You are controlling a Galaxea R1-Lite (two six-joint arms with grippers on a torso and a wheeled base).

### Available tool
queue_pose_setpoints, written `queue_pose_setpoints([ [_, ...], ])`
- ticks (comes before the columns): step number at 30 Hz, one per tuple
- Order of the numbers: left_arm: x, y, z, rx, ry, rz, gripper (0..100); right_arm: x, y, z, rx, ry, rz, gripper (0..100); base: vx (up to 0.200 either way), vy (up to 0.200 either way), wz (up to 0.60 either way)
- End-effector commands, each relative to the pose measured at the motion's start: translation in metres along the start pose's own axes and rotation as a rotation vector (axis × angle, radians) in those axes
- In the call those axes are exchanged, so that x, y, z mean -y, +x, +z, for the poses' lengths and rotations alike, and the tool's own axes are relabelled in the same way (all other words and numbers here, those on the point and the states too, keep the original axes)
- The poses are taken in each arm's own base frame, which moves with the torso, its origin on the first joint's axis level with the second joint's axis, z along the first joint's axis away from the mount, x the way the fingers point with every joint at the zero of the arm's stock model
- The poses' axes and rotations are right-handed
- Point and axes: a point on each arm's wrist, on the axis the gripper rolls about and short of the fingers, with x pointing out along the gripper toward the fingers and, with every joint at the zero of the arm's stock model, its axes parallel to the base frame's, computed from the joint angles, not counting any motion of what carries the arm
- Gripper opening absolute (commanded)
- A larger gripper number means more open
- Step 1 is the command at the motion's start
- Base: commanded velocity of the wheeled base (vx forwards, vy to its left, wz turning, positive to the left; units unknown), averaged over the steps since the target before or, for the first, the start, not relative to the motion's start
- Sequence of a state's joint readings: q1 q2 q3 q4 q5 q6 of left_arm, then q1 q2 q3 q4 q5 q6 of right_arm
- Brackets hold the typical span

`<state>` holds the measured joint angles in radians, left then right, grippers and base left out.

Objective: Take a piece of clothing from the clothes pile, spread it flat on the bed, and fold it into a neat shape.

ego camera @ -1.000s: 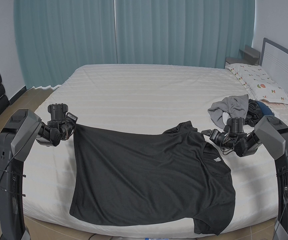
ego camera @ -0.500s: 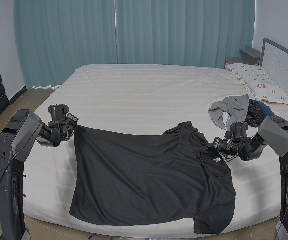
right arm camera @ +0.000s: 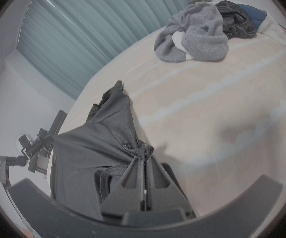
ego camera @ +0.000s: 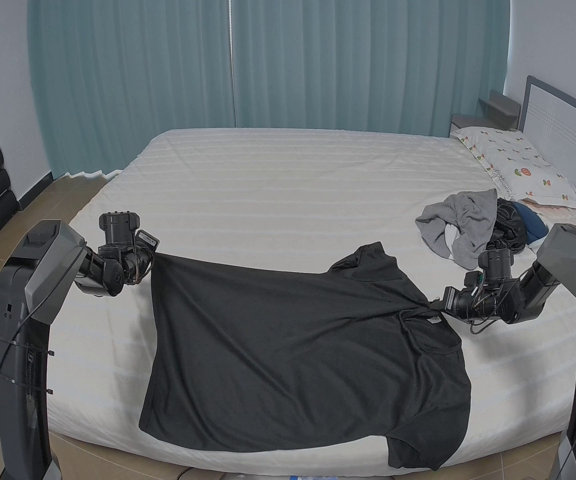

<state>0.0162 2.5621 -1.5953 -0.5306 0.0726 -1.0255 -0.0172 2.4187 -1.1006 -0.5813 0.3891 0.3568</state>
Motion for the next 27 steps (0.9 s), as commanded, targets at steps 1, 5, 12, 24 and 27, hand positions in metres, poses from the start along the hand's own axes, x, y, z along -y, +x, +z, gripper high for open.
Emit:
queue_pose_setpoints([
  [1,0.001,-0.001,0.001,0.002,-0.001,0.000,0,-0.006,-0.018,0.000,-0.029,-0.019,0.018,0,0.000,0.000,0.00],
  [5,0.000,-0.001,-0.001,-0.003,0.002,0.005,0,-0.009,-0.028,-0.006,-0.101,-0.046,0.039,100,0.000,0.000,0.00],
  [12,-0.003,-0.002,-0.002,-0.008,0.004,0.014,0,-0.020,-0.026,0.012,-0.052,-0.083,0.071,100,0.000,0.000,0.00],
  [24,-0.002,-0.002,-0.003,-0.009,0.005,0.013,0,-0.042,0.026,0.034,0.036,0.101,0.072,100,0.000,0.000,0.00],
  [27,-0.002,-0.002,-0.005,-0.015,0.005,0.015,0,-0.043,0.047,0.028,0.050,0.095,0.025,100,0.000,0.000,0.00],
])
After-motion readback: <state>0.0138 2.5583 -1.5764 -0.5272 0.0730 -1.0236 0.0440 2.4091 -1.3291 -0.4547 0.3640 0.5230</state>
